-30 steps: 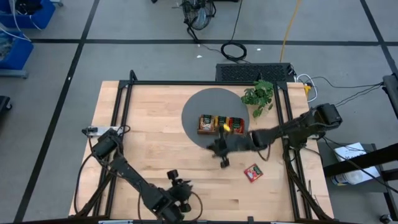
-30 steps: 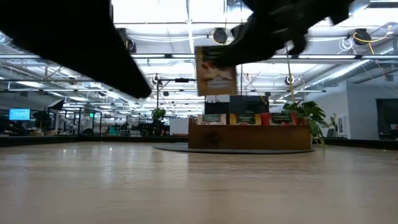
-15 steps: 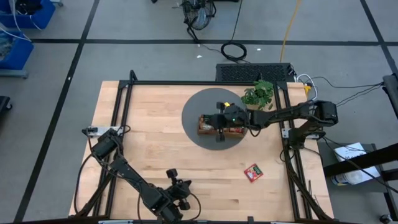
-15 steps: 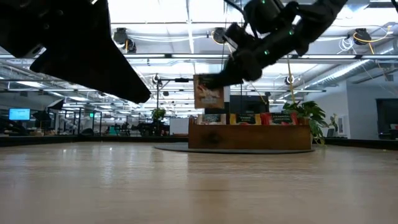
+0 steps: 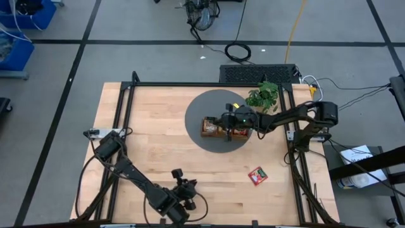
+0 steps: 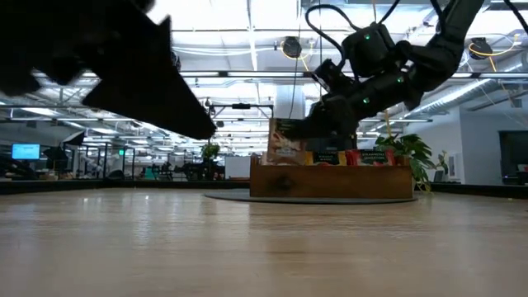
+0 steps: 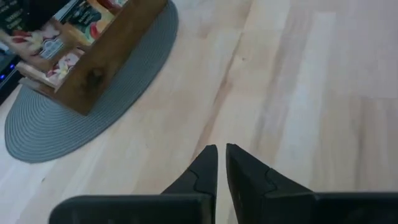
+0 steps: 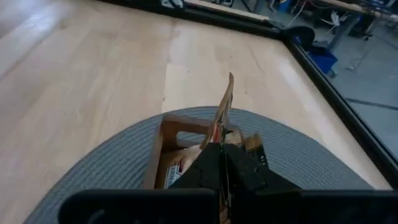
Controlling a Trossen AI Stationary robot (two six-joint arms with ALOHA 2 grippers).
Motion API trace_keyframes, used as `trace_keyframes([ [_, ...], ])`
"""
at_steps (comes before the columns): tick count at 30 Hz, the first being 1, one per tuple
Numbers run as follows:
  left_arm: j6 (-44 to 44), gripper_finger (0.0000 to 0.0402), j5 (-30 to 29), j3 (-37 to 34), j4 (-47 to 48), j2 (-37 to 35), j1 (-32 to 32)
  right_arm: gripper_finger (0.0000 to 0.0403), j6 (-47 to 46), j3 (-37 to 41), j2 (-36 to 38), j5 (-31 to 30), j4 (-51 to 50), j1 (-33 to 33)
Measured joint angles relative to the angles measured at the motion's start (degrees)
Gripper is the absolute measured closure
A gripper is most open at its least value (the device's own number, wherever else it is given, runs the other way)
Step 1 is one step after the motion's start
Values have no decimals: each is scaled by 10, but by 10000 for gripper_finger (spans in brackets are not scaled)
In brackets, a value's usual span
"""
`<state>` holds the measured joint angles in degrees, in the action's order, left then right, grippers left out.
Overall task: Pick & Place Tea
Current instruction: Put the brown tea bag into the left section of the wooden organizer
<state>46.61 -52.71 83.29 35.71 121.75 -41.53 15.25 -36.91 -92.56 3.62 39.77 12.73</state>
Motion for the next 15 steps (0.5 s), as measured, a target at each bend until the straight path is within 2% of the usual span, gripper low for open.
trace_keyframes([
  [3,-6,361,5,0,-8,0,10,403,-1,-1,-16,25,26,0],
  [8,-36,360,49,0,-34,0,24,403,-11,-1,-47,26,34,-1],
  [15,-46,360,62,0,-43,0,26,403,-11,-1,-75,26,38,-1],
])
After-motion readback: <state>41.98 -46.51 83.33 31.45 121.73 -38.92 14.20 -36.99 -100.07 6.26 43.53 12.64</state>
